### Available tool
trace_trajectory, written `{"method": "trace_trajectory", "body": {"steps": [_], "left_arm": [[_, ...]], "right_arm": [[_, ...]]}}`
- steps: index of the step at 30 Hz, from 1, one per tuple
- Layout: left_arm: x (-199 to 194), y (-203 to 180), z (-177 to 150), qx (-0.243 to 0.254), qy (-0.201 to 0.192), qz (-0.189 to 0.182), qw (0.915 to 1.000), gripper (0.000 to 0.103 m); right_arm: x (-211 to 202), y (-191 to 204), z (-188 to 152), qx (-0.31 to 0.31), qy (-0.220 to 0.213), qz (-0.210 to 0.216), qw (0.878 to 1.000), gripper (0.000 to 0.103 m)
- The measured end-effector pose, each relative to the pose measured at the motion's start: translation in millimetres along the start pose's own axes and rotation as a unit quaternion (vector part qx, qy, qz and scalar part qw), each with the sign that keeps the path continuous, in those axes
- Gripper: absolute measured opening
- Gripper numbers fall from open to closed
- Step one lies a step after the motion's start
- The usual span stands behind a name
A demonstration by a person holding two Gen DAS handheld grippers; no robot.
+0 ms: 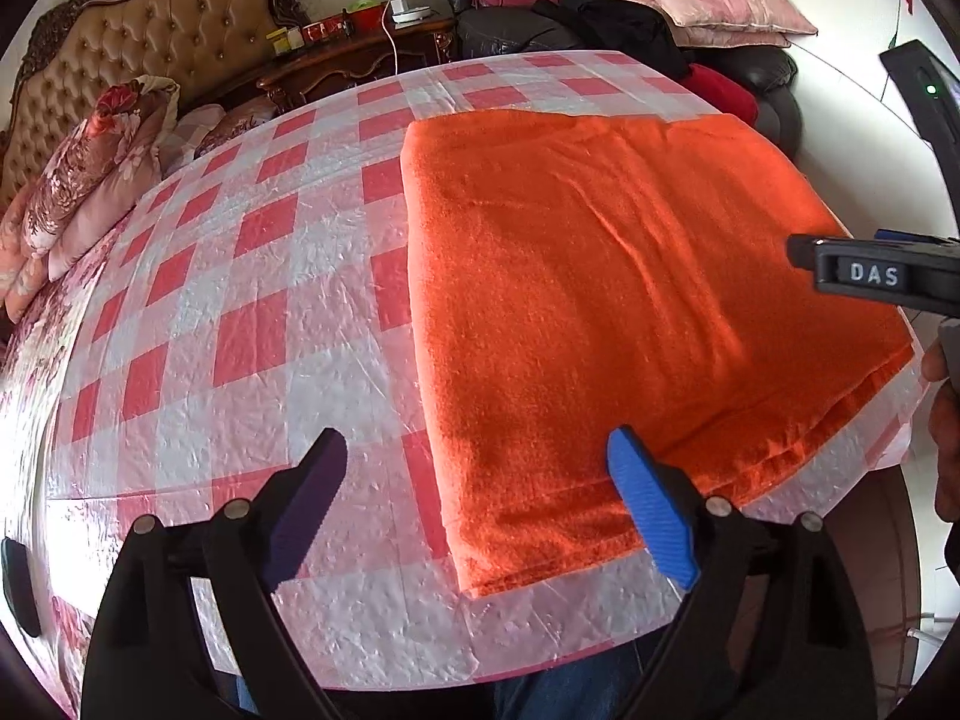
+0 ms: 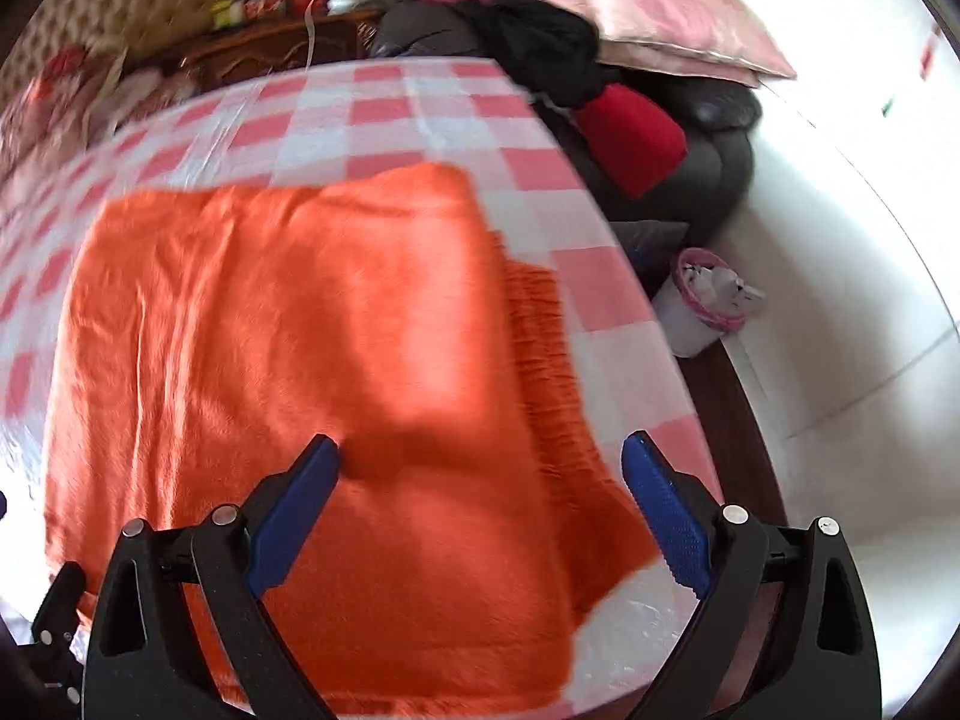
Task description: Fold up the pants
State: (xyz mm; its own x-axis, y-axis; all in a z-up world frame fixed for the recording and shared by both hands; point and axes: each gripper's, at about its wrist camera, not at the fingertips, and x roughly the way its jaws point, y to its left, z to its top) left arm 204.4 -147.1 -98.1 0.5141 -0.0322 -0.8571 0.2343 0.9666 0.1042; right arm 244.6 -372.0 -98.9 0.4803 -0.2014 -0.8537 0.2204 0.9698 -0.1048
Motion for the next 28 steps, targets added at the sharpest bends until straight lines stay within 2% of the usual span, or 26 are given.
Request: {"method": "trace_trajectory", "body": {"steps": [3,5,12,14,16,28], "left_arm": [[-14,-3,2,0.004,-0.003,-0.017,0.9998,0.091],[-28,-8,2,0.015,-0.019,-0.022,0.9995,0.101],[-67,-16,5,0.007,-0.041,-0.067,0.9969,0.101],[-74,-18,5,0.005,-0.059,-0.075,0.9954,0.101],[-79,-21,5,0.008,-0.075,-0.068,0.9948,0.101],[-81,-25,8,0.009,-0.064,-0.092,0.9937,0.101]], "right_arm": [[-27,-9,-12,-0.001,-0.017,0.002,1.000,0.092],[-46,-14,-23,0.004,-0.020,0.008,1.000,0.092],[-97,-33,-51,0.024,-0.032,0.010,0.999,0.092],[-100,-35,-54,0.021,-0.033,0.006,0.999,0.092],[-102,-39,-56,0.025,-0.033,0.003,0.999,0.092],[-100,-43,-57,0.029,-0.028,0.005,0.999,0.092]]}}
